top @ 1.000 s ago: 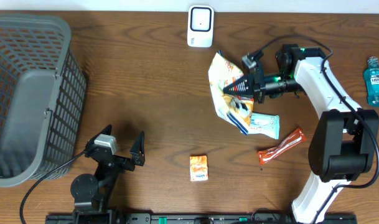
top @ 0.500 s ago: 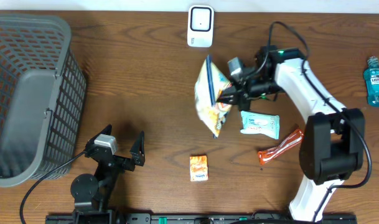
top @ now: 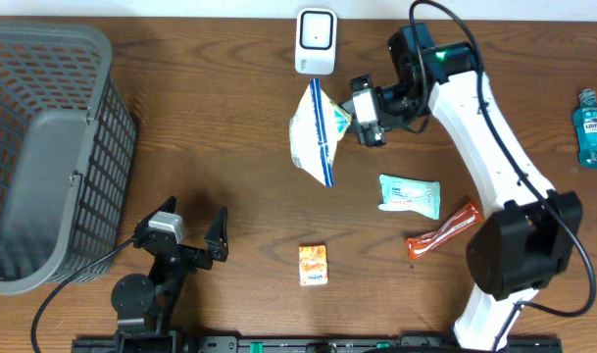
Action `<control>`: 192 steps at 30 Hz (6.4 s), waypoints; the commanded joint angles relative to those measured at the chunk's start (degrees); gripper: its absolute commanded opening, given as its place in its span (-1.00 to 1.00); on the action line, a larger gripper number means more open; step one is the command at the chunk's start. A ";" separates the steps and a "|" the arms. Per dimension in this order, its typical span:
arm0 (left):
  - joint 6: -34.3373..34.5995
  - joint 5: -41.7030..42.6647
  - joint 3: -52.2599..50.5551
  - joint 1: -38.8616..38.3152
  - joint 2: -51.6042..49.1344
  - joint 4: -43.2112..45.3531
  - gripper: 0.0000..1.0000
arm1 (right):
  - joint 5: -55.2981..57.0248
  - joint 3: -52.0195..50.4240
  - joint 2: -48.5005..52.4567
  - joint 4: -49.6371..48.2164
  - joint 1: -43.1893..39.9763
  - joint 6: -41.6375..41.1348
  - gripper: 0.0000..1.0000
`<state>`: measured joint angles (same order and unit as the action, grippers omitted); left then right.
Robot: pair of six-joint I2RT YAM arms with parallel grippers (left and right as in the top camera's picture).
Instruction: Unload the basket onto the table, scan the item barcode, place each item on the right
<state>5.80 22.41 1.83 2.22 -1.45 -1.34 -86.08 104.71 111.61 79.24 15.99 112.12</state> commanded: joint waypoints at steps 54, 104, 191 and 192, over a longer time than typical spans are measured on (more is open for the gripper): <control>0.09 0.94 -1.60 0.07 0.09 -0.92 0.96 | -2.14 -23.93 -37.66 4.15 -14.56 10.51 -0.98; 0.07 0.94 -1.60 0.07 0.09 -0.92 0.96 | 68.94 28.06 27.50 -36.57 -0.81 -136.37 -0.98; 0.09 0.96 -1.60 0.07 0.09 -0.92 0.96 | 78.60 21.29 1.95 -3.28 -54.49 -145.57 0.98; 0.09 0.94 -1.60 0.07 0.09 -0.92 0.96 | 78.60 21.29 0.42 -2.12 -53.70 -146.70 0.99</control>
<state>5.80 22.41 1.83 2.22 -1.45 -1.34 -4.54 125.12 118.21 75.13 -40.56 -27.35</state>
